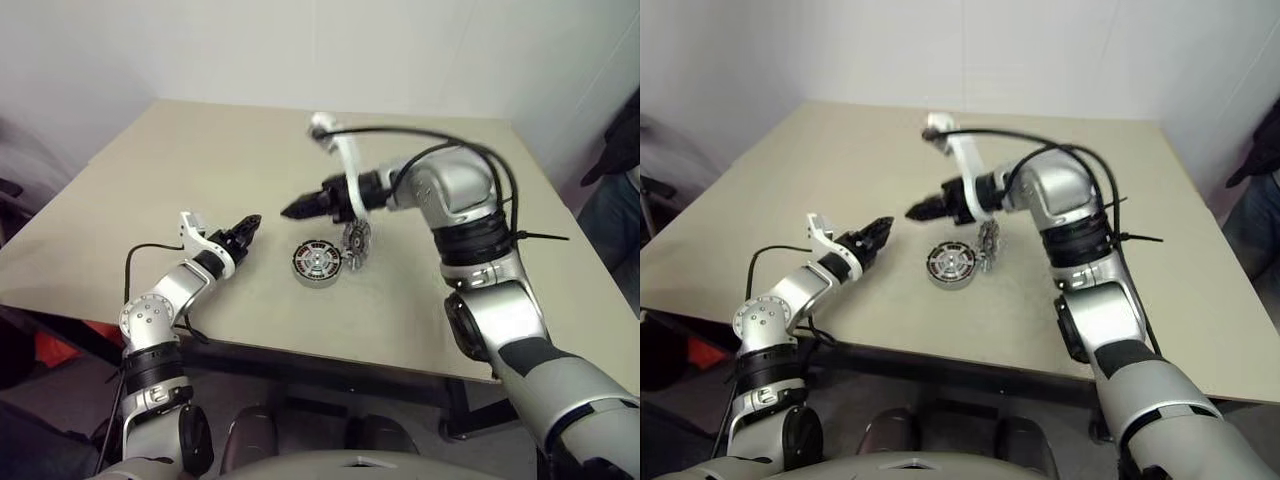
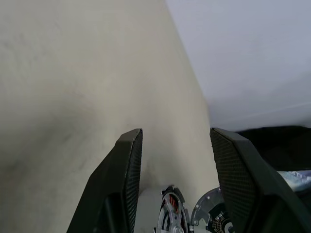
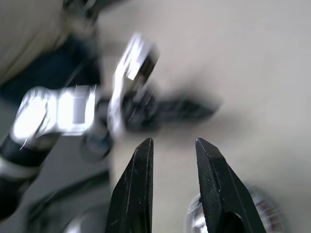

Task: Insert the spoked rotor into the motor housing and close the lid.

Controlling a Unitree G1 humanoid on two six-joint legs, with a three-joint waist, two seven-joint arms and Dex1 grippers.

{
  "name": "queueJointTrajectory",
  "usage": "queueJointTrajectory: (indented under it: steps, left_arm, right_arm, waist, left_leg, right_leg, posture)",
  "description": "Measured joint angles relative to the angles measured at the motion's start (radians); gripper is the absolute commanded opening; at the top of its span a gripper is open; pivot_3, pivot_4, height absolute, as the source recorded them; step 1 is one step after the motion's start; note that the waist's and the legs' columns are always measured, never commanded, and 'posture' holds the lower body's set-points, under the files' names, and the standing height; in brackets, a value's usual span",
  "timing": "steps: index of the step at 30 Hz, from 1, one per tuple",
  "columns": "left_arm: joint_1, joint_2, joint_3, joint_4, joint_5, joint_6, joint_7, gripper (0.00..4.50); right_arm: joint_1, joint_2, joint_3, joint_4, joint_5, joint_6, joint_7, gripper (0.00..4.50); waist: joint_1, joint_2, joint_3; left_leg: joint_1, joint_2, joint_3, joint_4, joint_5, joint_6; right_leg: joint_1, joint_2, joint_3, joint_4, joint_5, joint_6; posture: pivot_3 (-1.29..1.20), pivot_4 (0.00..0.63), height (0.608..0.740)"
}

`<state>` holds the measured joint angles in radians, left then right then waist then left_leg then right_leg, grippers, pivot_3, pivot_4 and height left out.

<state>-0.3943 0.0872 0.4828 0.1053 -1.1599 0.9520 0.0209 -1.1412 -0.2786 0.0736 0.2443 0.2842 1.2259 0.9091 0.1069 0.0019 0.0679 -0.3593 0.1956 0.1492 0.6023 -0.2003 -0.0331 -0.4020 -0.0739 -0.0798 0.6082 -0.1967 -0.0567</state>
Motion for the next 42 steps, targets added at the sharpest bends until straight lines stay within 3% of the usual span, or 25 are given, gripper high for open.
queueJointTrajectory:
  steps: [4,9,14,19,26,33,42]
  left_arm:
    - [0.000,0.001,-0.026,0.000,0.000,0.018,-0.023,2.34]
    - [-0.006,0.018,-0.054,0.003,0.002,0.034,-0.045,2.34]
    - [-0.020,0.073,-0.087,0.002,0.026,0.043,-0.090,2.34]
    - [0.014,0.139,-0.209,-0.067,0.093,0.060,-0.208,2.34]
    - [0.024,0.180,-0.247,-0.100,0.128,0.065,-0.283,2.34]
    - [0.039,0.183,-0.252,-0.112,0.161,0.065,-0.295,2.34]
    - [0.049,0.193,-0.218,-0.118,0.170,0.065,-0.281,2.34]
  right_arm:
    - [-0.007,-0.116,-0.031,0.140,-0.052,-0.175,-0.067,1.53]
    - [0.089,-0.265,-0.028,0.241,-0.118,-0.317,-0.095,0.01]
    - [0.365,-0.388,0.000,0.156,-0.133,-0.340,-0.037,0.01]
    - [0.576,-0.435,0.016,-0.120,-0.042,-0.275,0.061,0.01]
    - [0.572,-0.330,-0.001,-0.262,0.052,-0.194,0.003,0.01]
    - [0.510,-0.199,-0.005,-0.261,0.092,-0.150,-0.089,0.01]
    - [0.505,-0.109,0.010,-0.191,0.098,-0.162,-0.150,0.01]
  waist:
    - [0.008,0.000,0.000]
    - [0.018,0.000,0.000]
    - [0.021,-0.001,0.000]
    - [0.014,0.003,-0.001]
    - [0.016,0.003,-0.001]
    - [0.017,0.003,-0.001]
    - [0.013,0.003,-0.001]
  left_leg:
    - [0.000,-0.002,0.001,0.000,0.000,0.000]
    - [-0.002,-0.003,0.000,0.000,0.000,0.000]
    - [-0.005,-0.004,0.000,0.000,0.000,0.001]
    - [-0.005,-0.003,0.001,0.000,0.000,0.002]
    - [0.011,-0.004,0.001,0.000,0.001,0.003]
    - [0.011,-0.004,0.000,-0.001,0.002,0.002]
    - [0.010,-0.004,0.000,-0.004,0.002,0.001]
  right_leg:
    - [0.001,-0.001,0.000,0.000,0.000,0.000]
    - [-0.001,0.000,0.000,0.000,0.003,-0.005]
    - [-0.001,0.000,0.000,0.000,0.003,-0.004]
    - [-0.002,0.000,0.001,0.000,-0.001,0.002]
    - [0.011,-0.001,0.001,-0.001,-0.001,0.002]
    - [0.011,-0.001,0.001,-0.001,-0.001,0.002]
    - [0.009,-0.001,0.001,-0.001,-0.001,0.001]
  posture:
    - [0.00,0.000,0.740]
    - [0.00,0.000,0.740]
    - [0.00,0.000,0.740]
    - [0.00,0.000,0.740]
    - [0.00,0.000,0.740]
    - [0.00,0.000,0.740]
    - [0.00,0.000,0.740]
